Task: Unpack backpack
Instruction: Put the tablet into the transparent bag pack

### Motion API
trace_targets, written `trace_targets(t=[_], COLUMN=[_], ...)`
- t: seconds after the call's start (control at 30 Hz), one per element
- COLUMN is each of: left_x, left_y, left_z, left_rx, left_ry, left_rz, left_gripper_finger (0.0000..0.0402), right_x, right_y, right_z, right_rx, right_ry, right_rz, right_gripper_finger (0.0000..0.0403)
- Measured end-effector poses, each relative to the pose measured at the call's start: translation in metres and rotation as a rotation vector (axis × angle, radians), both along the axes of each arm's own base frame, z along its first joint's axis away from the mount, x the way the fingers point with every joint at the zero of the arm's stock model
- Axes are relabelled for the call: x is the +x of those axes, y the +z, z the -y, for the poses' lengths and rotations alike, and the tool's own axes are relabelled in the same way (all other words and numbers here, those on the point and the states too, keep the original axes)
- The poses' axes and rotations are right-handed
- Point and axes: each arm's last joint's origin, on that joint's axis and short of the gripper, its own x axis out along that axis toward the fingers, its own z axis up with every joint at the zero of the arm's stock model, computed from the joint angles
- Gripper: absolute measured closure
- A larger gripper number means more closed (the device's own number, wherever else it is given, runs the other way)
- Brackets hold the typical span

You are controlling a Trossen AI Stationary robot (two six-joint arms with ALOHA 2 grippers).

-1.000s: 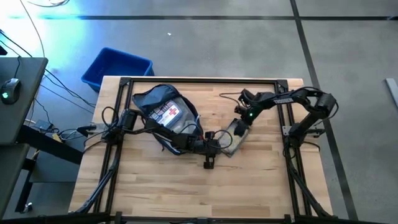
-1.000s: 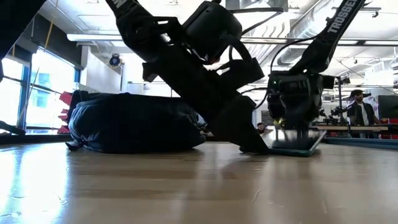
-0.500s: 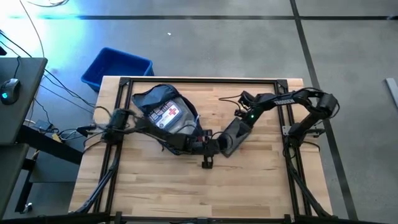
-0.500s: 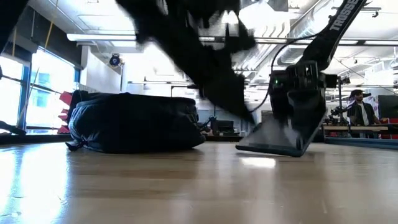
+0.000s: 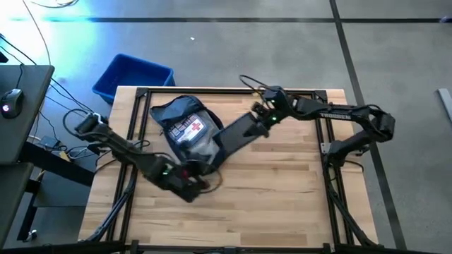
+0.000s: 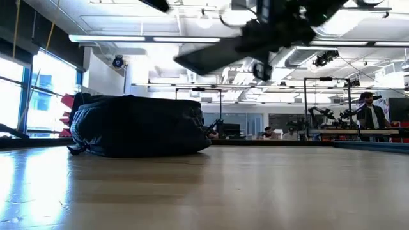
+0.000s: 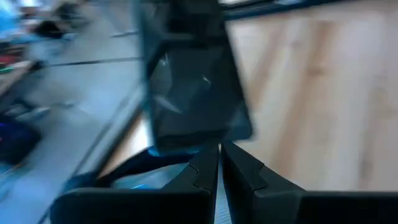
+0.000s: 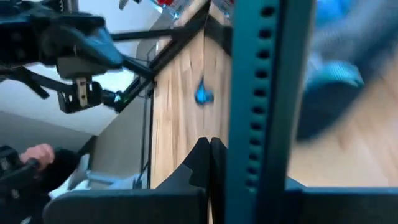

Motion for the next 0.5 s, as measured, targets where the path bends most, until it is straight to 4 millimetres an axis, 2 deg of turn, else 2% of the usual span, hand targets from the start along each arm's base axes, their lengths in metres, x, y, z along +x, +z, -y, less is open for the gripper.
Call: trace_targets(t=[0.1, 0.2, 0.3, 0.37, 0.5], left_x=[-0.022, -0.033, -0.038, -0.039, -0.040], left_y=[0.006, 0.003, -0.002, -0.010, -0.024], left_z=[-0.001, -0.003, -0.003, -0.002, 0.001], left_rx=[0.000, -0.013, -0.025, -0.039, -0.063], left_ry=[0.060, 0.097, 0.132, 0.142, 0.144], left_rz=[0.027, 0.009, 0.000, -0.004, -0.033], left_gripper_finger=[0.0401, 0.0401, 0.0401, 0.0401, 0.0401], right_x=[0.036, 0.073, 0.106, 0.124, 0.146], right_y=[0.002, -0.004, -0.019, -0.032, -0.055], right_z=[-0.003, 0.000, 0.007, 0.010, 0.007], right_rx=[-0.031, -0.041, -0.043, -0.029, -0.012], right_ry=[0.018, 0.053, 0.072, 0.088, 0.130], right_rz=[-0.007, -0.009, -0.022, -0.049, -0.121], right_gripper_finger=[0.0398, 0.0398, 0.0398, 0.0398, 0.0398])
